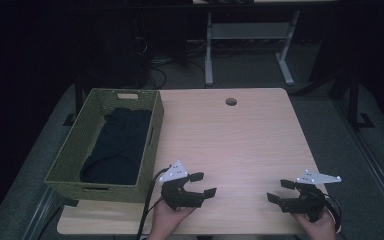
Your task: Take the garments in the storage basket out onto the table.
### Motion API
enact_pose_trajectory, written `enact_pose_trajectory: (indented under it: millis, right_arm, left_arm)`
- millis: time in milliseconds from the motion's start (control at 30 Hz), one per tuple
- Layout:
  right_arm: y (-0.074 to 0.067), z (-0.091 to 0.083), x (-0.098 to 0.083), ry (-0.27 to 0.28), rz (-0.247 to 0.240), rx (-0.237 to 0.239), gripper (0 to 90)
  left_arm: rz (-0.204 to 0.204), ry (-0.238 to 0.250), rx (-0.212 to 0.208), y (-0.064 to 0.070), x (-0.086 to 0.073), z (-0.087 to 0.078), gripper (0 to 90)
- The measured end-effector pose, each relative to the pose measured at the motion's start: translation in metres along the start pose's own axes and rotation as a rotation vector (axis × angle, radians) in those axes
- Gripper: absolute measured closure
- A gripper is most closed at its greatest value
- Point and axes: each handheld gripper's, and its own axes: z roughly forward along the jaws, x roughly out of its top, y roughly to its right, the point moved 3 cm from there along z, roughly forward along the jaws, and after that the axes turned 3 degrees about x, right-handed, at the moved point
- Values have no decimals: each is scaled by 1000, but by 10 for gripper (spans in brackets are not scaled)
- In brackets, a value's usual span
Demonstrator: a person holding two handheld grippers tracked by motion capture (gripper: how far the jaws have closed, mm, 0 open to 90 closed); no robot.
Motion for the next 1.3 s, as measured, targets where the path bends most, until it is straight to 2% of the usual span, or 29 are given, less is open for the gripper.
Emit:
enact_pose_trajectory:
  millis: [233, 400, 500, 733, 967, 1167, 1300]
  right_arm:
    - [5, 2, 3, 9, 14, -5, 192]
    - [6, 5, 5, 2, 12, -8, 190]
    - [5, 6, 6, 3, 5, -11, 190]
    - [4, 3, 6, 12, 13, -1, 182]
    - [5, 0, 10, 48, 39, 9, 182]
    - [5, 3, 10, 38, 39, 9, 181]
    - [2, 5, 10, 25, 32, 9, 178]
  left_arm:
    - [-22, 14, -22, -3, 15, -8, 264]
    - [-23, 18, -27, -2, 27, -16, 264]
    - [-16, 26, -19, -5, 39, -25, 262]
    - [-6, 24, -8, -11, 56, -37, 259]
    - [-13, 27, 23, -26, 76, -57, 260]
    - [-31, 33, 52, -43, 87, -75, 260]
    - [-34, 24, 89, -57, 92, -87, 259]
